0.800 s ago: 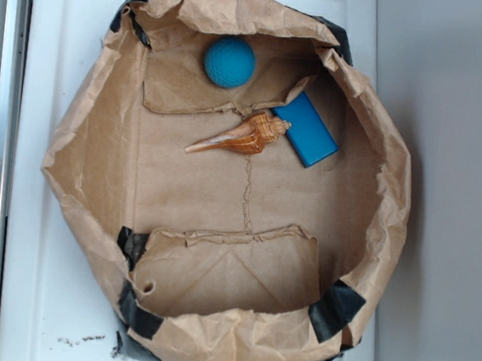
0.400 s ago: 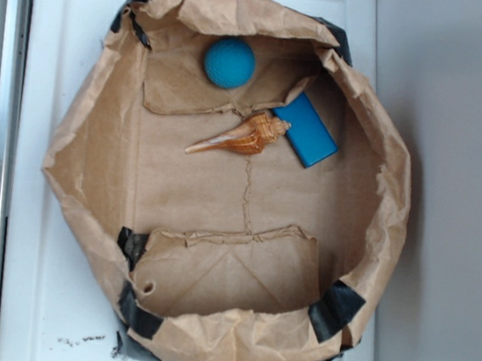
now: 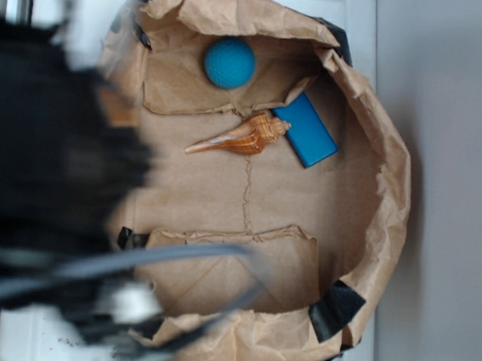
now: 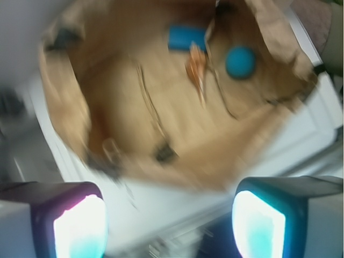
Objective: Grab the blue ball.
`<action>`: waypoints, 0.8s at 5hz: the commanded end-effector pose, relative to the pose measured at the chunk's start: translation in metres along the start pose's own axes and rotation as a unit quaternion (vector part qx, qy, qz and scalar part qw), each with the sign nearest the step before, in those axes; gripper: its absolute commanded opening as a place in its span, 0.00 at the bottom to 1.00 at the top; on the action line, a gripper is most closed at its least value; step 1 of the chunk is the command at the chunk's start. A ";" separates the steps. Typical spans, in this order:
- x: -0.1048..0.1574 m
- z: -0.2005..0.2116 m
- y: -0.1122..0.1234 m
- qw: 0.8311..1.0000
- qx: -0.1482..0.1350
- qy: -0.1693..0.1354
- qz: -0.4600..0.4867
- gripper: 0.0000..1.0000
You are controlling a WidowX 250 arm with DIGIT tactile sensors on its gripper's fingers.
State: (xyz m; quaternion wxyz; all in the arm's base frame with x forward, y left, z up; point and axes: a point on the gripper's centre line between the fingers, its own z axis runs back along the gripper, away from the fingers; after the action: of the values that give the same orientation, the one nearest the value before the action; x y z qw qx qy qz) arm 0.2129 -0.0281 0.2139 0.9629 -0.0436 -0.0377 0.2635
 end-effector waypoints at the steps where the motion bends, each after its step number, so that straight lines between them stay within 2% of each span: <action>1: 0.057 0.006 0.004 0.991 -0.003 -0.007 0.133 1.00; 2: 0.057 0.006 0.004 0.991 -0.003 -0.007 0.133 1.00; 3: 0.096 -0.037 0.027 0.975 -0.014 -0.085 0.203 1.00; 4: 0.109 -0.082 0.047 0.963 0.021 -0.112 0.245 1.00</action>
State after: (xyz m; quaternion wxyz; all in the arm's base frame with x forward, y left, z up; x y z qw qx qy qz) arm 0.2898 0.0468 0.1192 0.8692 0.0071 -0.1021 0.4837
